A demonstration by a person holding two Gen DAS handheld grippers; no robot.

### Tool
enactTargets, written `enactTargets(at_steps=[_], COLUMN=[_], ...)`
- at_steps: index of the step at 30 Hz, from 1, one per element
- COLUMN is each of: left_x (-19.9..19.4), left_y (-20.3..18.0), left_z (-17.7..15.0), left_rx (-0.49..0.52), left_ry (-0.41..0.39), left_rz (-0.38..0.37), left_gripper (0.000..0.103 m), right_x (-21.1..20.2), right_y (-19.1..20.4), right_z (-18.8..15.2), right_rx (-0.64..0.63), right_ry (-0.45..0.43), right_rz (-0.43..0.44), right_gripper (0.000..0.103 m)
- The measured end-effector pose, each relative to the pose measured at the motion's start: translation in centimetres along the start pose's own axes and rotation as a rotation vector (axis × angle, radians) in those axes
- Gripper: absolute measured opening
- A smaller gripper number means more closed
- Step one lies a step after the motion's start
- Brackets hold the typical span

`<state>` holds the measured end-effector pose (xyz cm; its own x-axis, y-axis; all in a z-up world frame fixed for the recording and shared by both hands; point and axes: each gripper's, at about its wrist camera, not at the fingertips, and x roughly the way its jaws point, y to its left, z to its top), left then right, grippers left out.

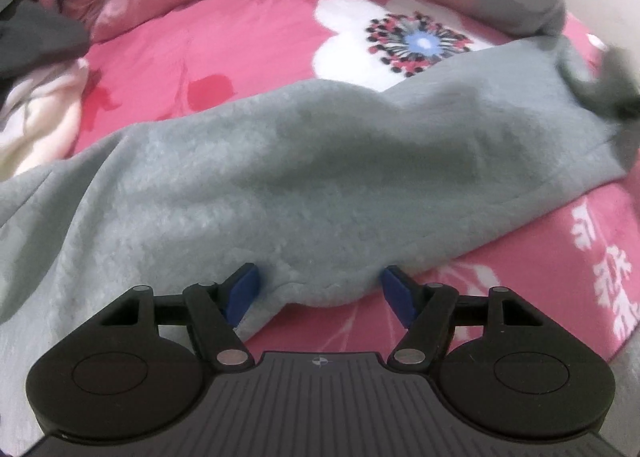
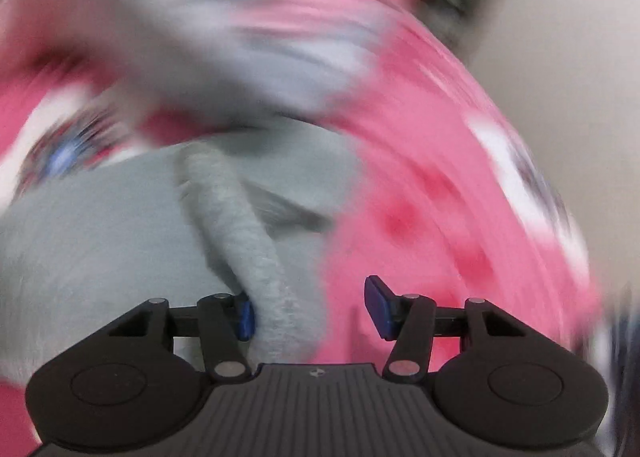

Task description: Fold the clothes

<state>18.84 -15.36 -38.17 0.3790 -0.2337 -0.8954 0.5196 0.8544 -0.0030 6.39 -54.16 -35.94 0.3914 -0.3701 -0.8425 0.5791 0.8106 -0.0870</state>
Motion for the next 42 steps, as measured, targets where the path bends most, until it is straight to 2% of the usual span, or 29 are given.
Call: enactTargets(at_steps=[3, 5, 8, 11, 14, 17, 19, 21, 23, 26, 28, 30, 33, 36, 39, 41, 42], left_x=[0.0, -0.2, -1.0, -1.9, -2.5, -2.4, -2.1, -1.7, -1.8, -2.1, -2.0, -1.9, -1.8, -1.4, -0.6, -0.2, -0.1], left_y=[0.3, 0.4, 0.4, -0.3, -1.7, -3.9, -5.2, -6.3, -6.5, -5.9, -3.3, -0.7, 3.8, 6.9, 8.8, 9.3, 9.4], left_z=[0.3, 0.4, 0.9, 1.7, 2.6, 3.0, 2.8, 2.2, 1.5, 0.7, 0.3, -0.2, -1.6, -3.3, -4.5, -4.7, -4.7], left_rx=[-0.032, -0.051, -0.062, -0.056, -0.038, 0.032, 0.096, 0.142, 0.153, 0.128, -0.050, -0.230, -0.583, -0.868, -1.093, -1.175, -1.201], left_ry=[0.023, 0.031, 0.029, 0.010, -0.003, -0.002, 0.009, 0.028, 0.040, 0.055, 0.076, 0.097, 0.091, 0.059, 0.030, 0.019, 0.017], left_rz=[0.018, 0.027, 0.048, 0.058, 0.015, -0.035, -0.051, -0.063, -0.055, -0.041, -0.059, -0.078, -0.109, -0.109, -0.110, -0.107, -0.094], left_gripper=[0.069, 0.069, 0.069, 0.069, 0.069, 0.069, 0.069, 0.069, 0.069, 0.069, 0.069, 0.068, 0.068, 0.068, 0.065, 0.061, 0.057], right_x=[0.3, 0.1, -1.1, -1.3, 0.0, 2.2, 3.4, 4.0, 3.4, 1.9, 1.9, 2.8, 3.7, 4.5, 5.3, 5.6, 5.7], right_y=[-7.8, -11.4, -14.3, -14.4, -13.4, -12.6, -12.3, -12.0, -12.0, -12.1, -12.0, -11.8, -11.8, -11.8, -11.9, -11.8, -11.6], right_z=[-1.7, -3.1, -3.6, -2.6, -1.4, -1.1, -1.2, -1.1, -0.3, 1.2, 1.7, 1.6, 1.1, 0.6, 0.1, 0.1, 0.4], right_rx=[0.345, 0.480, 0.554, 0.510, 0.494, 0.542, 0.588, 0.606, 0.602, 0.586, 0.564, 0.568, 0.622, 0.673, 0.725, 0.742, 0.729], right_ry=[0.130, 0.173, 0.160, 0.138, 0.188, 0.247, 0.269, 0.272, 0.229, 0.147, 0.143, 0.190, 0.244, 0.282, 0.319, 0.327, 0.327], right_rz=[0.020, 0.015, 0.040, 0.118, 0.192, 0.228, 0.264, 0.292, 0.294, 0.297, 0.295, 0.294, 0.305, 0.312, 0.316, 0.309, 0.300], right_gripper=[0.059, 0.059, 0.060, 0.066, 0.067, 0.066, 0.055, 0.020, 0.009, 0.009, 0.009, 0.009, 0.012, 0.017, 0.018, 0.018, 0.017])
